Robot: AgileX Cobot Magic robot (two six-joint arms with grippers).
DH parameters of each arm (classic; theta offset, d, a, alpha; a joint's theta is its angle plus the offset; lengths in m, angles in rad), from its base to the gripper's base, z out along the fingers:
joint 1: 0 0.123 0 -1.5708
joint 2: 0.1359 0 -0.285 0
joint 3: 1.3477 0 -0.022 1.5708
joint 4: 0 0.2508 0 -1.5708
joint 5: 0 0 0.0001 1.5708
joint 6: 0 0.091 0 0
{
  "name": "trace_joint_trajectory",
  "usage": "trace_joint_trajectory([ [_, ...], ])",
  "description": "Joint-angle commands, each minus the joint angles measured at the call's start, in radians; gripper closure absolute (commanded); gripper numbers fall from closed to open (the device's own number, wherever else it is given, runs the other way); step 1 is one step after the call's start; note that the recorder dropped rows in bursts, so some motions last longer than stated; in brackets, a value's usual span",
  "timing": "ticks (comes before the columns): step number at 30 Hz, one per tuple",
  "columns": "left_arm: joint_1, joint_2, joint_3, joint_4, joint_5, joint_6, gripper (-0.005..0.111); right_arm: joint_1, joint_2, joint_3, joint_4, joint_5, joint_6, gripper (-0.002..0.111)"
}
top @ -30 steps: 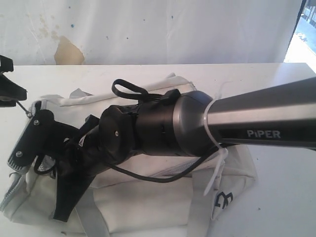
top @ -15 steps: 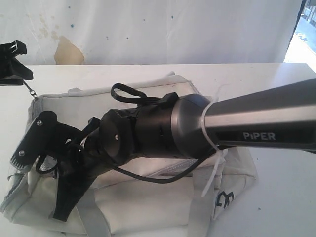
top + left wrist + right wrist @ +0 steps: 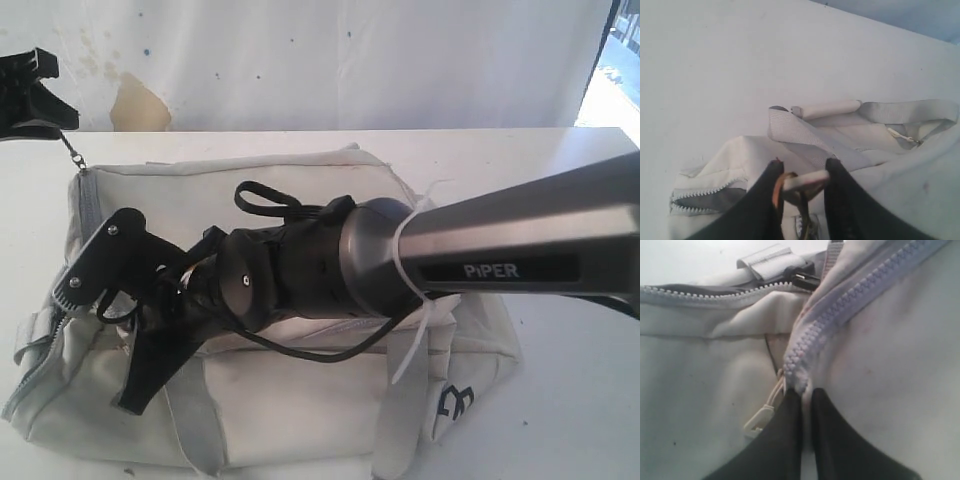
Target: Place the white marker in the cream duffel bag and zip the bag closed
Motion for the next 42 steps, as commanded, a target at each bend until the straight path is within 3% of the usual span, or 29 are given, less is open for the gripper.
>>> trace_joint_trajectory([
  [1,0.006,-0.007,-0.016,-0.022,0.022,0.051,0.104,-0.021,0.009,0.014,-0.001,0.018,0.02,0.108],
  [2,0.006,-0.007,-0.016,-0.018,0.028,0.051,0.099,-0.021,0.009,0.014,-0.001,0.016,0.017,0.108],
  [5,0.006,-0.007,-0.016,0.02,0.043,0.051,0.064,-0.021,0.009,0.014,-0.001,0.011,0.016,0.108],
  [9,0.006,-0.007,-0.016,0.032,0.067,0.051,0.026,-0.021,0.009,0.014,-0.001,0.003,0.015,0.108],
  [10,0.006,-0.007,-0.016,0.032,0.067,0.051,0.022,-0.021,0.009,0.014,-0.001,0.003,0.015,0.108],
  [15,0.006,-0.02,-0.016,0.05,0.058,0.051,0.02,-0.021,0.009,0.014,0.002,0.006,0.018,0.108],
  [17,0.006,-0.049,-0.016,0.109,0.062,0.04,0.02,-0.021,0.009,0.014,0.005,0.006,0.043,0.102],
  [19,0.006,-0.09,-0.016,0.177,0.076,-0.001,0.02,-0.021,0.009,0.014,0.005,0.004,0.065,0.085],
  [22,0.006,-0.157,-0.016,0.296,0.14,-0.096,0.021,-0.021,-0.012,0.008,0.005,-0.002,0.204,0.05],
  [24,0.006,-0.184,-0.016,0.336,0.166,-0.129,0.021,-0.021,-0.034,-0.009,0.005,0.007,0.278,0.042],
  [29,0.005,-0.229,-0.016,0.382,0.206,-0.15,0.022,-0.031,-0.086,-0.054,0.005,0.116,0.395,0.042],
  [33,-0.003,-0.255,-0.016,0.469,0.259,-0.204,0.036,-0.114,-0.125,-0.101,0.003,0.358,0.619,0.042],
  [36,-0.068,-0.258,-0.016,0.564,0.269,-0.266,0.036,-0.172,-0.155,-0.125,-0.026,0.494,0.679,0.042],
  [42,-0.202,-0.258,-0.016,0.817,0.26,-0.482,0.036,-0.254,-0.232,-0.129,-0.247,0.579,0.901,0.042],
])
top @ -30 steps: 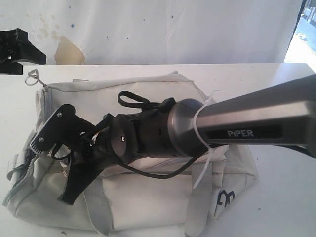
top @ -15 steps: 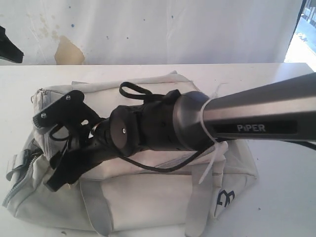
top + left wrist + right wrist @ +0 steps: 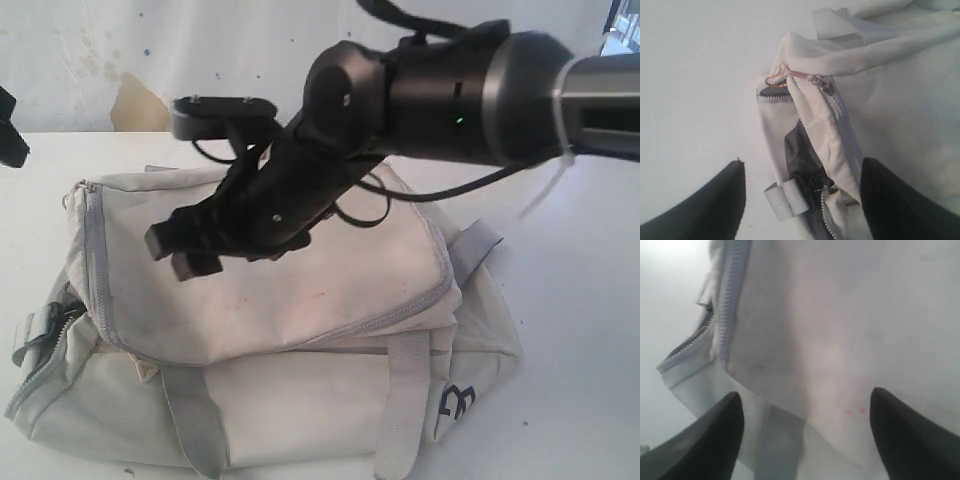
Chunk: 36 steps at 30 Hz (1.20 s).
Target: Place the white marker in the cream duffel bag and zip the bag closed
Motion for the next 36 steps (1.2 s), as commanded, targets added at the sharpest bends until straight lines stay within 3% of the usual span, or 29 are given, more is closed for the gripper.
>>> trace_joint_trajectory([
  [1,-0.071,-0.008,-0.009,0.162,-0.016,-0.171,0.036,-0.07,-0.066,-0.006,-0.18,0.081,0.176,0.043],
  [14,-0.067,-0.006,-0.009,0.163,-0.149,-0.236,0.037,-0.379,-0.103,-0.006,-0.353,0.387,0.262,0.075],
  [24,-0.067,-0.006,-0.009,0.176,-0.207,-0.25,0.037,-0.611,-0.103,-0.002,-0.357,0.434,0.253,0.087],
  [27,-0.067,-0.006,-0.009,0.178,-0.207,-0.313,0.052,-0.658,-0.103,-0.002,-0.357,0.433,0.247,0.092],
  [32,-0.067,-0.002,-0.009,0.306,-0.199,-0.328,0.106,-0.713,-0.103,-0.002,-0.357,0.431,0.166,0.108],
  [36,-0.035,0.019,-0.009,0.328,-0.151,-0.427,0.106,-0.743,-0.103,-0.002,-0.362,0.424,0.142,0.108],
])
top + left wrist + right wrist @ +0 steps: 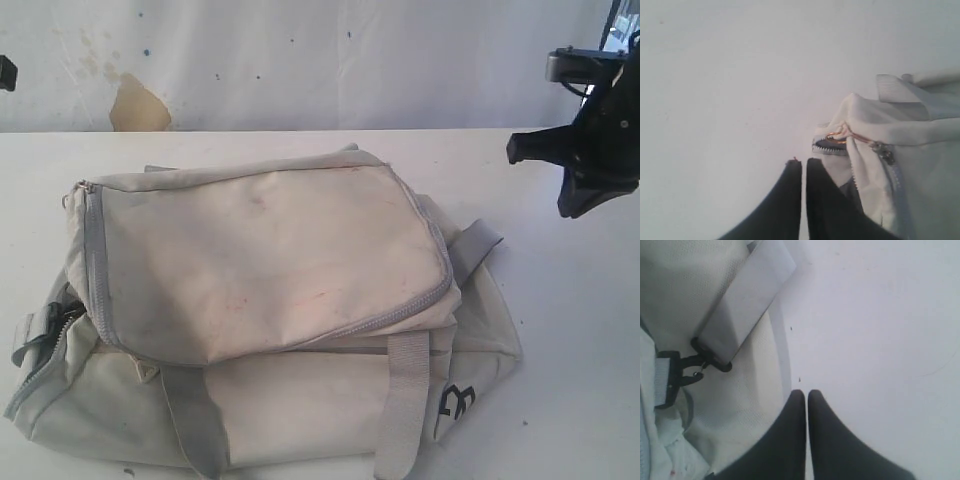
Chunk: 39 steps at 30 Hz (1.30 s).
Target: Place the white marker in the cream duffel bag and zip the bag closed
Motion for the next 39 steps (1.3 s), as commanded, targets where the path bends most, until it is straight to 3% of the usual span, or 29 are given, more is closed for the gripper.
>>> trace_joint_trajectory([
  [1,0.046,0.026,-0.007,0.029,0.049,-0.115,0.106,-0.039,-0.009,-0.002,-0.02,-0.008,-0.037,0.108],
  [6,0.132,0.055,-0.007,-0.025,0.105,-0.124,0.106,-0.054,-0.009,-0.002,-0.105,-0.026,-0.037,0.108],
  [12,0.164,0.055,-0.007,-0.03,0.133,-0.084,0.106,-0.054,-0.009,-0.002,-0.127,-0.02,-0.019,0.108],
  [26,0.164,-0.129,-0.007,-0.018,0.136,-0.028,0.107,-0.054,-0.28,-0.002,-0.13,-0.023,-0.038,0.108],
  [34,0.083,-0.338,-0.007,-0.001,0.151,-0.021,0.107,-0.054,-0.544,-0.002,-0.134,-0.035,-0.064,0.108],
  [39,0.075,-0.447,-0.007,-0.013,0.175,-0.034,0.107,-0.054,-0.694,-0.002,-0.134,-0.031,-0.113,0.108],
])
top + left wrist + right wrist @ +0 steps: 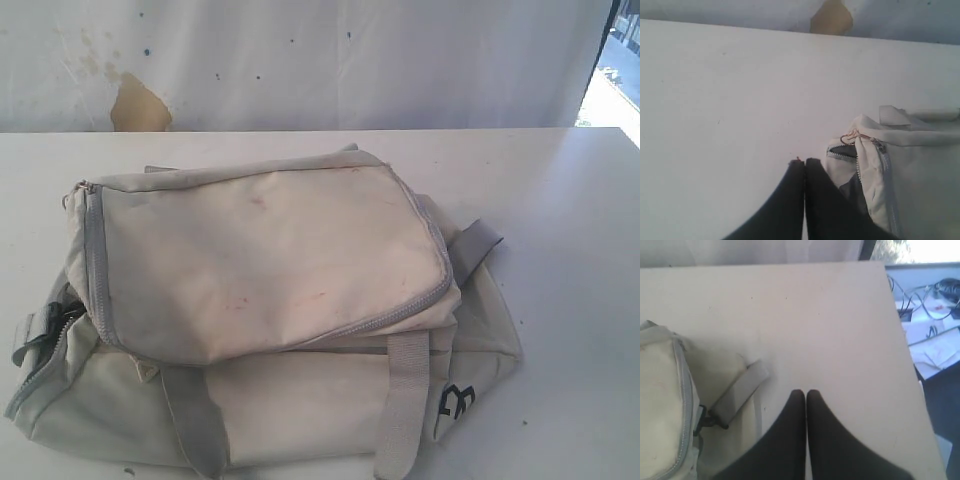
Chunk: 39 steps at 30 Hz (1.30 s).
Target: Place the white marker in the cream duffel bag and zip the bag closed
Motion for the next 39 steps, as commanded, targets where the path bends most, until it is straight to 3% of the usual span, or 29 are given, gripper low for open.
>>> trace_joint_trajectory([
  [1,-0.009,-0.104,-0.002,0.0,0.021,-0.012,0.107,-0.007,-0.139,-0.002,-0.009,0.001,-0.063,0.108],
  [17,-0.009,-0.608,0.0,0.006,0.084,0.05,0.107,-0.007,-0.771,0.031,-0.035,0.067,-0.108,0.108],
  [26,-0.009,-1.017,0.176,0.001,0.078,0.106,0.107,-0.007,-1.099,0.163,-0.04,0.175,-0.134,0.108],
  [31,-0.009,-1.063,0.231,-0.019,0.049,0.114,0.107,-0.007,-1.135,0.201,-0.077,0.184,-0.132,0.108],
  [37,-0.009,-1.063,0.375,-0.043,-0.206,0.114,0.107,-0.003,-1.135,0.332,-0.076,0.016,-0.12,0.108],
  [39,-0.009,-1.063,0.503,-0.043,-0.321,0.106,0.107,-0.003,-1.135,0.426,-0.074,-0.12,-0.098,0.108],
])
